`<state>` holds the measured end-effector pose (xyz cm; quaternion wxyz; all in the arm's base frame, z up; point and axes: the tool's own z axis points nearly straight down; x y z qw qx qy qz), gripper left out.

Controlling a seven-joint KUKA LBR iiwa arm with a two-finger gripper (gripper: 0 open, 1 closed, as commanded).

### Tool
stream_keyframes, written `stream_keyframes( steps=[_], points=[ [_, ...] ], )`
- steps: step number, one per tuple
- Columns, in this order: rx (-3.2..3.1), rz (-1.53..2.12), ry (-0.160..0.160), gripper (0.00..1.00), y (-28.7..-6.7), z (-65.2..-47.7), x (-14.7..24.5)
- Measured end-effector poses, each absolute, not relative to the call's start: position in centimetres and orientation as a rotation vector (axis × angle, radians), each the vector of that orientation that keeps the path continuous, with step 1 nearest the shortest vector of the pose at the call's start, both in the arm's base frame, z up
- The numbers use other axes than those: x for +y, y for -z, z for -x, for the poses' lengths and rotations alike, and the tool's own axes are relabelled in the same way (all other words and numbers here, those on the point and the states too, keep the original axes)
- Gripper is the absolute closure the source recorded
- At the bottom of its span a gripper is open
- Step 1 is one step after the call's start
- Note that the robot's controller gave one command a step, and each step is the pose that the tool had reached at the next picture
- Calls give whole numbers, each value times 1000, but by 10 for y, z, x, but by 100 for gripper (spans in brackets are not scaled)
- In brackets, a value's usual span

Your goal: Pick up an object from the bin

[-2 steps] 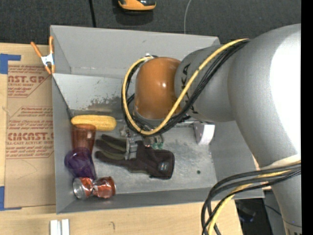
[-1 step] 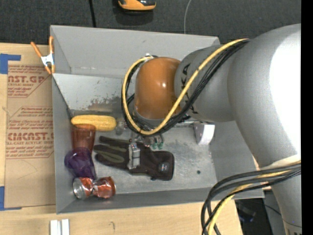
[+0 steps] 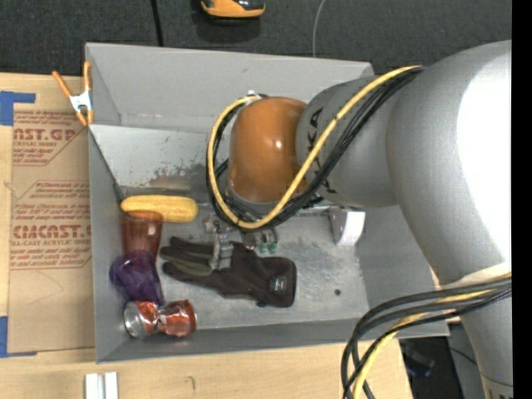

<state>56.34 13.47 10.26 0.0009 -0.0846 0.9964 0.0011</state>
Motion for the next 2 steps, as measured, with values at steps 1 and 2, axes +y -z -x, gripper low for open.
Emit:
stream_keyframes(
  steps=[1,2],
  points=[
    [3129,266,-3,100,-103,-563,135],
    [3121,278,-1,100,-278,-566,127]
  ],
)
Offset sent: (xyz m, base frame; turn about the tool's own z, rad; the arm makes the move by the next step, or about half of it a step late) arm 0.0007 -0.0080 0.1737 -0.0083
